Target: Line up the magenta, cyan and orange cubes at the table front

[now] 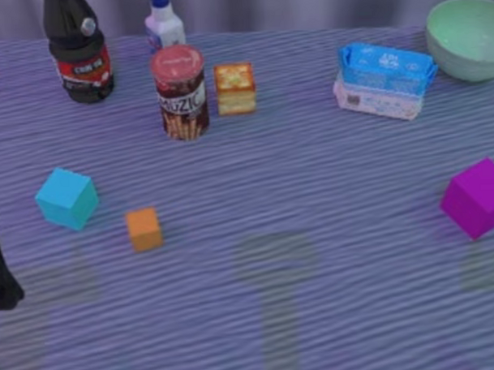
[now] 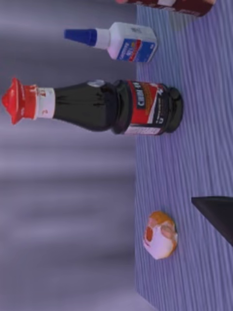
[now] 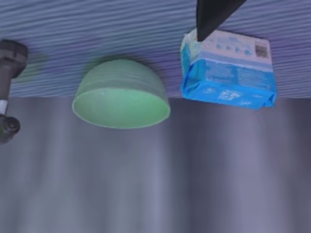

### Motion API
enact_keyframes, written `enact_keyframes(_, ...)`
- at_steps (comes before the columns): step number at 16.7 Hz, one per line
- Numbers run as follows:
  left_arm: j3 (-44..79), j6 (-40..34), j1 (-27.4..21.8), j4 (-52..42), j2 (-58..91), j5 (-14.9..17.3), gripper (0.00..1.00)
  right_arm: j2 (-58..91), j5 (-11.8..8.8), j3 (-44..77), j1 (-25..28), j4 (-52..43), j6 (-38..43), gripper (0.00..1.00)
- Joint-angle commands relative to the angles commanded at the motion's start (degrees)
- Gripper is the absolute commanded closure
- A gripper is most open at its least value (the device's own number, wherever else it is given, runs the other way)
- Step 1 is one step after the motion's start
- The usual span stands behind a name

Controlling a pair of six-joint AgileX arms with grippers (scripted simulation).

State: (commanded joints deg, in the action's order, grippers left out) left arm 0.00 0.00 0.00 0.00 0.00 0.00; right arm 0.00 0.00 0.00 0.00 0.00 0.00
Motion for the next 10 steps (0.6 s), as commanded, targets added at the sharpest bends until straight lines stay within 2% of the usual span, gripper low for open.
enact_keyframes(5, 3.55, 2.18, -0.91, -2.21, 3.56, 0.08, 0.00, 0.00, 0.00, 0.00, 0.00, 0.00, 0.00, 0.00)
enact_keyframes(10, 19.17, 11.68, -4.50, -12.48, 21.80, 0.08, 0.00, 0.00, 0.00, 0.00, 0.00, 0.00, 0.00, 0.00)
